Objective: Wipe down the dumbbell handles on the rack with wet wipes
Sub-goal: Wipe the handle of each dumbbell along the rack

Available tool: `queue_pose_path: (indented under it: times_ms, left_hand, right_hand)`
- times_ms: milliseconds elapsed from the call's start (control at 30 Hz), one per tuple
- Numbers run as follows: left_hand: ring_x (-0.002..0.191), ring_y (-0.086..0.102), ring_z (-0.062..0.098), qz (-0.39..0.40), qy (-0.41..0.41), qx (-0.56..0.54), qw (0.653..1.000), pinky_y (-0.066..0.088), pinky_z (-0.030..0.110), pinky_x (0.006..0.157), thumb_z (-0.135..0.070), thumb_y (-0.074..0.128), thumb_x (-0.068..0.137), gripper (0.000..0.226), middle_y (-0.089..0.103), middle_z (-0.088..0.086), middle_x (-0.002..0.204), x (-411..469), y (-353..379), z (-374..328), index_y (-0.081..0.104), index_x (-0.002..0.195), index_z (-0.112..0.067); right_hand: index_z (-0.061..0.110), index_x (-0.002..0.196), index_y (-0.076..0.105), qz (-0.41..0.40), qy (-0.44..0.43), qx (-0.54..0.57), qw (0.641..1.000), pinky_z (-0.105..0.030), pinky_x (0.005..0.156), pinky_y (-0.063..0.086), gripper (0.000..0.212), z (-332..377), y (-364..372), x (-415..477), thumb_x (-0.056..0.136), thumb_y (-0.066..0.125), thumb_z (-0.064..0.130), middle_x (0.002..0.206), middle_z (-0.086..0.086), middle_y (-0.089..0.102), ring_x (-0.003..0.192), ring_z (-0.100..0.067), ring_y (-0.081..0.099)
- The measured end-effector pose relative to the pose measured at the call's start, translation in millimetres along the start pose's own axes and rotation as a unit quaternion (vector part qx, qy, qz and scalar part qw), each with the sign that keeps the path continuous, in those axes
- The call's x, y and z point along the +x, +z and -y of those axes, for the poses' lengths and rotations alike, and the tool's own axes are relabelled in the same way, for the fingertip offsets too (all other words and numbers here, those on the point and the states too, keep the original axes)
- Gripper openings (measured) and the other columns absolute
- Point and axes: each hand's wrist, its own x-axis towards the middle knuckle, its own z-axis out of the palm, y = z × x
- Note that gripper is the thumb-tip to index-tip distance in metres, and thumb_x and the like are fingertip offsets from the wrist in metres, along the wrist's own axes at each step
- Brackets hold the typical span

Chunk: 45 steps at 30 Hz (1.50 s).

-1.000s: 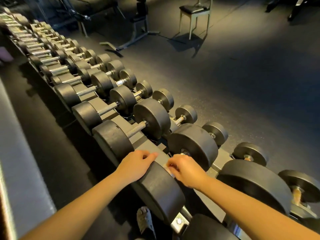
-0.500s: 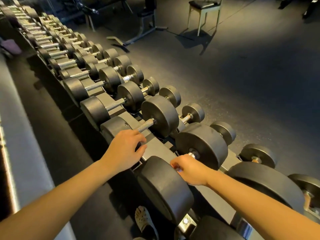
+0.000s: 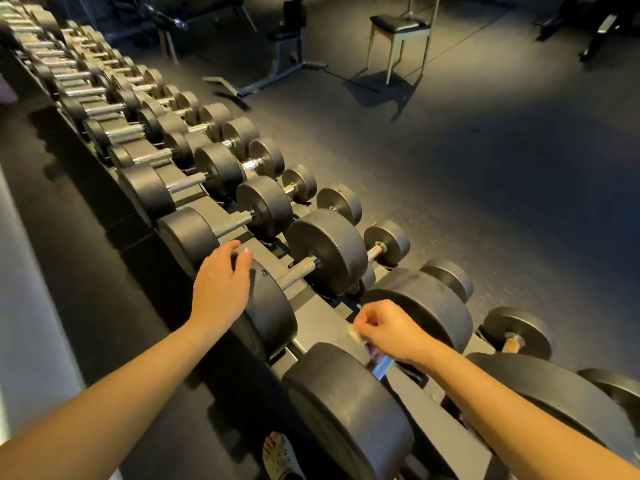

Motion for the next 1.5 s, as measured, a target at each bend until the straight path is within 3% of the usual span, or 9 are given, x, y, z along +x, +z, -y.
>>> queue_pose_path:
  times_ms: [100, 233, 467, 667, 767, 833, 1200, 1333, 1500]
  left_hand:
    - [0.114, 0.055, 0.019, -0.005, -0.116, -0.116, 0.986, 0.041, 0.036, 0.096, -0.037, 0.038, 0.110, 0.036, 0.063, 0.002, 0.125, 24.0, -5.3, -2.5, 0.059, 0.132, -0.017]
    - [0.106, 0.057, 0.022, -0.008, -0.202, -0.133, 0.970, 0.042, 0.039, 0.090, -0.038, 0.040, 0.108, 0.031, 0.064, 0.001, 0.112, 47.0, 7.7, -0.1, 0.064, 0.117, -0.021]
    - [0.084, 0.055, 0.006, -0.038, -0.129, -0.039, 0.990, 0.039, 0.024, 0.071, -0.028, 0.044, 0.107, 0.030, 0.066, -0.004, 0.100, 45.8, 14.7, 7.0, 0.071, 0.101, -0.016]
    - [0.102, 0.060, 0.008, -0.022, -0.130, -0.042, 0.990, 0.040, 0.022, 0.079, -0.030, 0.048, 0.105, 0.026, 0.069, -0.010, 0.106, 47.5, 14.1, 11.1, 0.074, 0.106, -0.023]
    - [0.101, 0.059, 0.002, -0.017, -0.128, -0.032, 0.991, 0.036, 0.014, 0.079, -0.027, 0.048, 0.106, 0.026, 0.068, -0.012, 0.105, 47.4, 11.9, 8.9, 0.074, 0.107, -0.023]
    - [0.101, 0.059, 0.001, -0.018, -0.128, -0.033, 0.991, 0.038, 0.014, 0.080, -0.026, 0.048, 0.106, 0.027, 0.069, -0.013, 0.104, 47.0, 12.0, 8.5, 0.074, 0.106, -0.022]
    - [0.097, 0.062, 0.000, -0.025, -0.119, -0.039, 0.992, 0.040, 0.013, 0.079, -0.023, 0.053, 0.104, 0.021, 0.070, -0.014, 0.100, 47.8, 11.4, 8.2, 0.074, 0.105, -0.023]
    - [0.097, 0.061, 0.001, -0.027, -0.124, -0.049, 0.991, 0.040, 0.015, 0.079, -0.022, 0.054, 0.103, 0.020, 0.069, -0.013, 0.099, 47.1, 11.7, 6.0, 0.074, 0.105, -0.022]
    - [0.094, 0.062, 0.004, -0.034, -0.134, -0.051, 0.989, 0.041, 0.016, 0.075, -0.021, 0.055, 0.102, 0.020, 0.070, -0.011, 0.096, 47.6, 11.5, 4.5, 0.075, 0.102, -0.020]
  right_hand:
    - [0.007, 0.093, 0.069, -0.073, -0.013, 0.101, 0.992, -0.030, 0.061, 0.061, 0.014, 36.0, 10.2, 27.6, 0.099, 0.055, 0.006, 0.075, -0.013, 0.069, 0.061, -0.019, 0.067]
    - [0.011, 0.100, 0.070, -0.052, -0.027, 0.163, 0.985, -0.025, 0.062, 0.060, 0.012, 85.5, 40.6, 64.4, 0.101, 0.059, 0.017, 0.089, -0.015, 0.072, 0.072, -0.018, 0.069]
    - [0.014, 0.101, 0.072, 0.018, -0.002, 0.197, 0.980, -0.025, 0.075, 0.048, 0.012, 110.3, 70.0, 125.6, 0.101, 0.060, 0.018, 0.090, -0.001, 0.070, 0.082, -0.010, 0.062]
    - [0.023, 0.098, 0.066, 0.075, -0.179, -0.069, 0.978, -0.029, 0.073, 0.049, 0.009, 97.9, 62.1, 150.5, 0.101, 0.059, 0.020, 0.090, 0.002, 0.068, 0.082, -0.012, 0.063]
    - [0.021, 0.110, 0.063, 0.050, -0.287, -0.358, 0.887, -0.037, 0.078, 0.051, 0.017, 100.8, 48.7, 159.5, 0.094, 0.068, 0.025, 0.104, -0.002, 0.065, 0.095, -0.023, 0.063]
    - [0.018, 0.118, 0.061, 0.034, -0.246, -0.454, 0.856, -0.041, 0.084, 0.055, 0.034, 104.5, 37.4, 169.8, 0.088, 0.075, 0.024, 0.112, -0.006, 0.064, 0.103, -0.027, 0.064]
    - [0.018, 0.108, 0.067, 0.119, -0.279, -0.323, 0.896, -0.041, 0.082, 0.051, 0.023, 101.0, 36.7, 159.9, 0.102, 0.051, 0.034, 0.100, 0.002, 0.052, 0.091, -0.021, 0.056]
    - [0.022, 0.102, 0.063, 0.077, -0.284, -0.312, 0.903, -0.044, 0.084, 0.055, 0.008, 101.5, 42.1, 157.9, 0.098, 0.059, 0.027, 0.097, 0.004, 0.059, 0.086, -0.019, 0.059]
    - [0.017, 0.114, 0.058, -0.017, -0.191, -0.385, 0.903, -0.037, 0.084, 0.053, 0.026, 100.6, 41.0, 161.0, 0.093, 0.070, 0.026, 0.105, -0.005, 0.065, 0.093, -0.024, 0.065]
